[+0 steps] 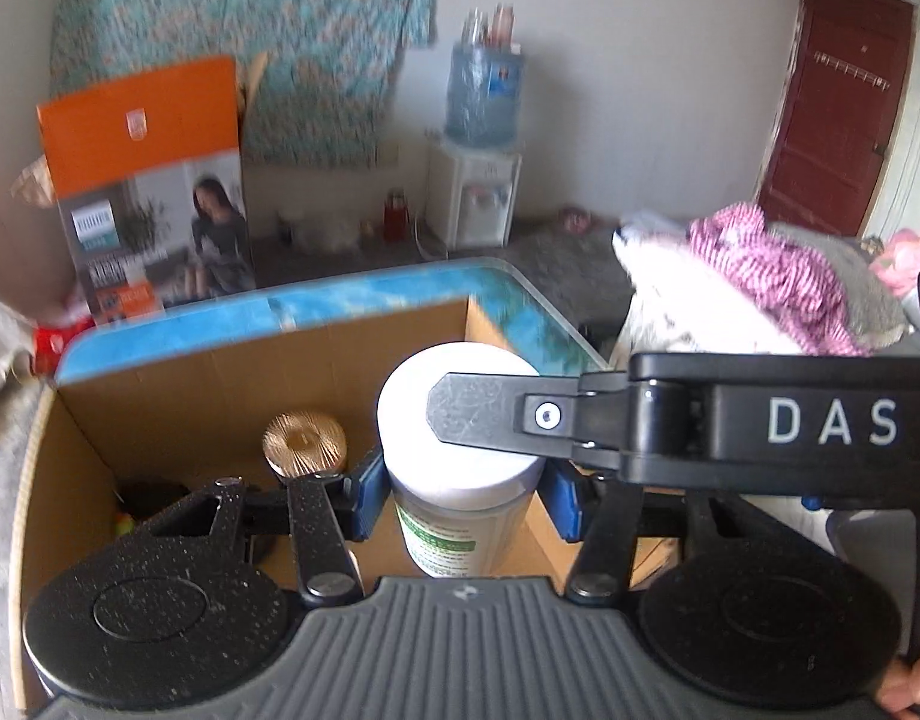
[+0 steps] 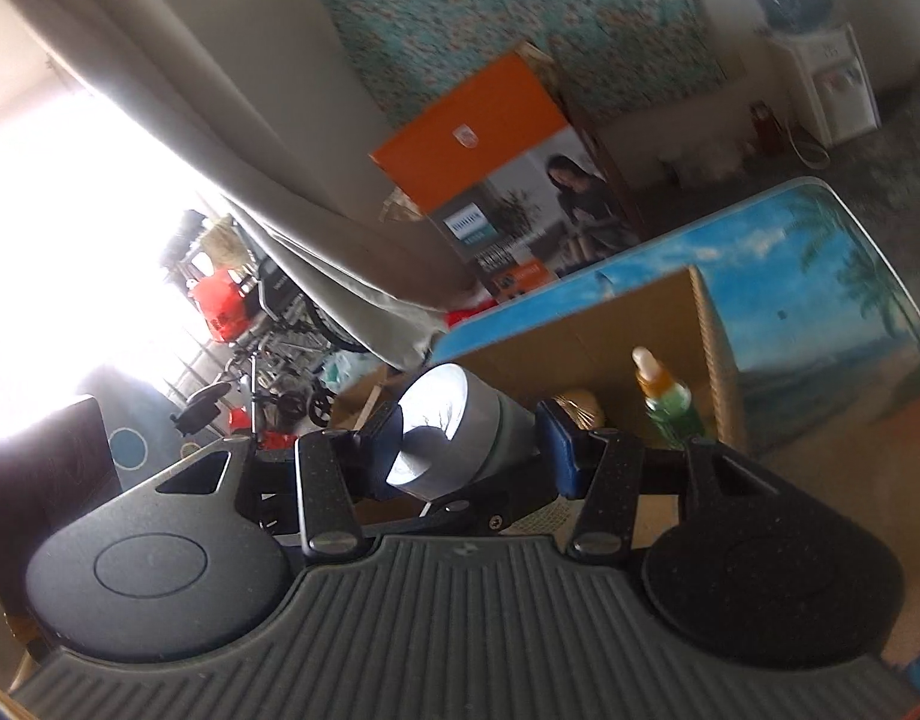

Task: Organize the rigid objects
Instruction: 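Lift the tub into the box and open the right tool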

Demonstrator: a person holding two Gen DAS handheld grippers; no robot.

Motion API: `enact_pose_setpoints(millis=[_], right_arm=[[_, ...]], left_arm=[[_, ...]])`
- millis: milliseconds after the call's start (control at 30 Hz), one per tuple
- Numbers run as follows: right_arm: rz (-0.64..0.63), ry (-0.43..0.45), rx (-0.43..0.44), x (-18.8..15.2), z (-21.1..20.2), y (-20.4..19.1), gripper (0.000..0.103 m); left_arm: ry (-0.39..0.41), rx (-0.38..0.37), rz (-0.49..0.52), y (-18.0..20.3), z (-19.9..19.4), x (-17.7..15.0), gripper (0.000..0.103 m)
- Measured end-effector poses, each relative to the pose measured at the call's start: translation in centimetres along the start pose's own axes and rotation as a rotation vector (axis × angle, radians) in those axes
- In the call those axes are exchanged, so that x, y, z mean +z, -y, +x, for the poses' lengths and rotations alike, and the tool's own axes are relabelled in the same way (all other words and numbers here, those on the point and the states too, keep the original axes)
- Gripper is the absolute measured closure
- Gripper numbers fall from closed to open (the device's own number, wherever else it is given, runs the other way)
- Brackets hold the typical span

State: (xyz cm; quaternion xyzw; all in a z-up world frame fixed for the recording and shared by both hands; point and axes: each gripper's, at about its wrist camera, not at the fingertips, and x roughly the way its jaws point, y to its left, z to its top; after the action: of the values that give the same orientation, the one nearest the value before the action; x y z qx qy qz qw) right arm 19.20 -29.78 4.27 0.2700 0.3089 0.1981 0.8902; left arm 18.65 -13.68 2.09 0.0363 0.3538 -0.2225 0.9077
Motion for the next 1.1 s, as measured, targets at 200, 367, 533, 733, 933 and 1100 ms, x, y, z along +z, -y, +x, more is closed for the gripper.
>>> enact_pose_setpoints(millis=[200,367,533,733,933,1100], right_arm=[[0.035,-0.052,-0.028,-1.6,2.0,2.2,0.054],[0.011,-0.056,-0.063,-1.6,3.0,2.5,0.052],[0.0,-0.048,-0.076,-1.6,2.7,2.7,0.047],[0.014,-0.005,-0.065,-1.7,1.5,3.0,0.041],[0.02,0.081,-0.045,-1.9,-1.3,2.3,0.033],[-0.006,0.19,-0.024,-2.5,-5.2,0.6,0.022]], left_arm=[[-0.082,-0.015,-0.03,-0.7,3.2,-0.7,0.049],[-0.12,-0.028,-0.033,-0.5,4.3,-1.4,0.049],[-0.143,-0.021,-0.035,-0.1,5.0,-1.8,0.048],[-0.102,-0.017,-0.015,0.3,4.0,-1.5,0.027],[-0.013,-0.018,0.013,0.9,1.3,-1.1,0.01],[0.079,-0.031,0.005,1.1,-2.6,-0.9,0.003]])
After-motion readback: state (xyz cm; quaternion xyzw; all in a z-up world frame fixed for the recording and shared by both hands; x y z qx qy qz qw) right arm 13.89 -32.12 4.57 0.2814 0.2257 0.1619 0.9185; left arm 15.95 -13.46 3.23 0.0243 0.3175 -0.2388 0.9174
